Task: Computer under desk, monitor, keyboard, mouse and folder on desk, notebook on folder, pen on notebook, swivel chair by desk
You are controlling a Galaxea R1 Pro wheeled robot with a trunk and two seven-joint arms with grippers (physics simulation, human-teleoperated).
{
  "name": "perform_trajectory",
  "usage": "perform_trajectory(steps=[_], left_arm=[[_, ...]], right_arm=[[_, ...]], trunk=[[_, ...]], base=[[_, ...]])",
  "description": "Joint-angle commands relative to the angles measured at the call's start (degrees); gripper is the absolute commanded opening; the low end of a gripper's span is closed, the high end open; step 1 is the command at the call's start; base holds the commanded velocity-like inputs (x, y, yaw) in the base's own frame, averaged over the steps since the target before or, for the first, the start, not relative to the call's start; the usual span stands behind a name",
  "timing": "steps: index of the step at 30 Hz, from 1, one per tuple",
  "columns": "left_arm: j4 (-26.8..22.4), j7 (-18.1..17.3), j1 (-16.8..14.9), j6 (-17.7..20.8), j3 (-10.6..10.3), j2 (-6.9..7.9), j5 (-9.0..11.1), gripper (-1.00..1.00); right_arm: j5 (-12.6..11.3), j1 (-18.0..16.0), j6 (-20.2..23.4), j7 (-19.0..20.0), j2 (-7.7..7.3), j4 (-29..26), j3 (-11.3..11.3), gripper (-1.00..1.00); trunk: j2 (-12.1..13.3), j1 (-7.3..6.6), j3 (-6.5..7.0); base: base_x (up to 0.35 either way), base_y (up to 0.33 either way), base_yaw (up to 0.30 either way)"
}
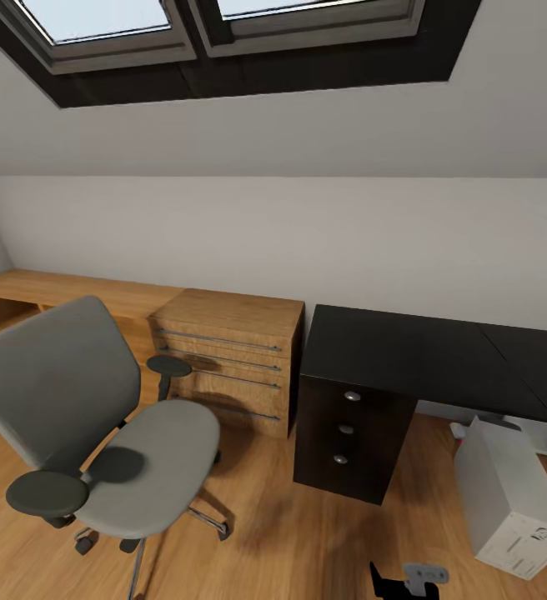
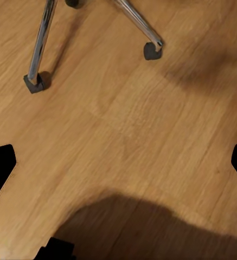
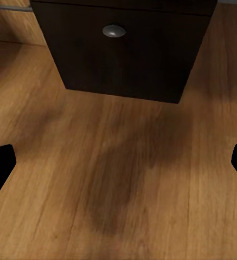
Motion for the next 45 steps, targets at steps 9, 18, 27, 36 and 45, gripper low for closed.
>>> perform_trajectory(steps=[9,18,27,36,45], left_arm=[[2.87,-0.09,-0.03,-4.5,-0.14,0.07,0.24,1.0],[3.36,-0.14,-0.03,-5.29,-0.04,0.21,0.26,1.0],[3.43,-0.08,-0.03,-5.4,0.02,0.15,0.39,1.0],[3.43,-0.07,-0.03,-5.41,-0.04,0.01,0.41,1.0],[3.44,-0.07,-0.03,-5.41,-0.05,0.01,0.47,1.0]], right_arm=[[-0.6,-0.04,-0.18,0.58,0.43,0.13,0.17,1.0],[-0.71,-0.04,-0.17,0.41,2.46,0.06,0.2,1.0],[-0.85,-0.04,-0.23,-1.07,3.45,0.04,0.06,1.0],[-0.95,-0.04,-0.95,-2.67,3.55,0.04,0.02,1.0],[-1.02,-0.04,-1.24,-2.9,3.38,0.09,-0.03,1.0]], trunk=[[-0.03,0.0,-0.05],[-0.03,0.0,-0.05],[-0.03,0.0,-0.05],[-0.03,0.0,0.16],[-0.03,0.0,0.85]], base=[[0.0,0.0,0.0],[0.0,0.0,0.026],[0.0,0.0,0.212],[0.0,0.0,0.227],[0.0,0.0,0.076]])
